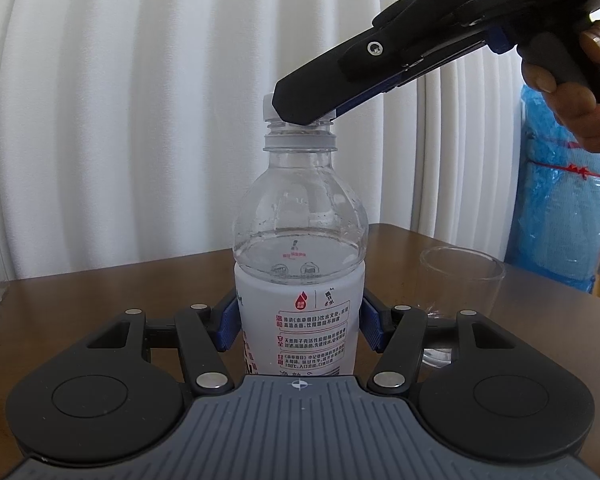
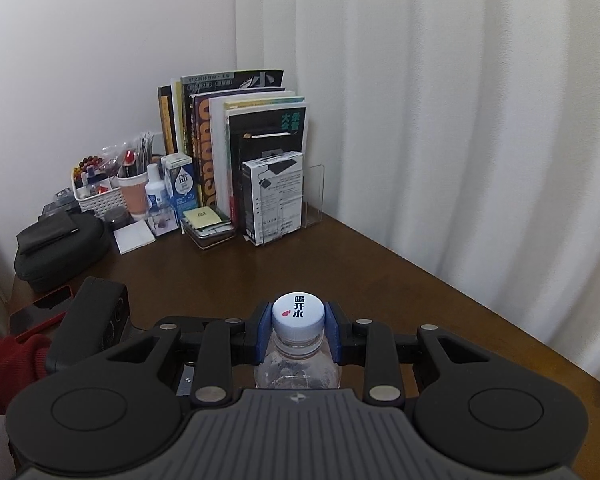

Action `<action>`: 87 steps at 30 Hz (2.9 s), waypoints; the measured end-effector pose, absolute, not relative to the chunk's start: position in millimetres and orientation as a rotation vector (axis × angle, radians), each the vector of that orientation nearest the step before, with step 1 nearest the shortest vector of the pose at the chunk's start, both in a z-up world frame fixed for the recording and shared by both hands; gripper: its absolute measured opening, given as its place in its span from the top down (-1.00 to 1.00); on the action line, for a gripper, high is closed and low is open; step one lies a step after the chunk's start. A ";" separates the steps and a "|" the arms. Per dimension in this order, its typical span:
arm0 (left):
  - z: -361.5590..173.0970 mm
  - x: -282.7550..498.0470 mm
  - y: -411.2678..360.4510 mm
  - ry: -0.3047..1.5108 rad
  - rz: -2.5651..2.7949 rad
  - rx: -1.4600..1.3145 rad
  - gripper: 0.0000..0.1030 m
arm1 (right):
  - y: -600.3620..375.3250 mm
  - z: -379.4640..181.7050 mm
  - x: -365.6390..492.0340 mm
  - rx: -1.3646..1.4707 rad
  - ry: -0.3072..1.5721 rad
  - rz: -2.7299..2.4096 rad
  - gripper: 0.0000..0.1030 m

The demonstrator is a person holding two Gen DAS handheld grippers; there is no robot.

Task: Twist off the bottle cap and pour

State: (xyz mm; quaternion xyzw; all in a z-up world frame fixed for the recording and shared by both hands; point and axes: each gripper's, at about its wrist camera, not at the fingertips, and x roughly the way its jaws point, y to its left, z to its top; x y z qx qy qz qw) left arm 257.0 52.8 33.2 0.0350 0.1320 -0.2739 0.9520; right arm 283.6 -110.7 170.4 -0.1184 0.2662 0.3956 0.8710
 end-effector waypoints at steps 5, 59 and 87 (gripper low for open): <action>32.3 257.0 48.9 0.265 -0.552 0.078 -0.14 | -115.4 169.1 285.2 -0.200 0.563 0.812 0.39; 31.7 257.8 52.7 0.272 -0.542 0.071 -0.13 | -105.7 127.7 238.6 -0.091 0.287 0.558 0.38; 34.9 257.3 45.9 0.276 -0.544 0.071 -0.13 | -88.4 130.3 239.5 -0.164 0.299 0.504 0.36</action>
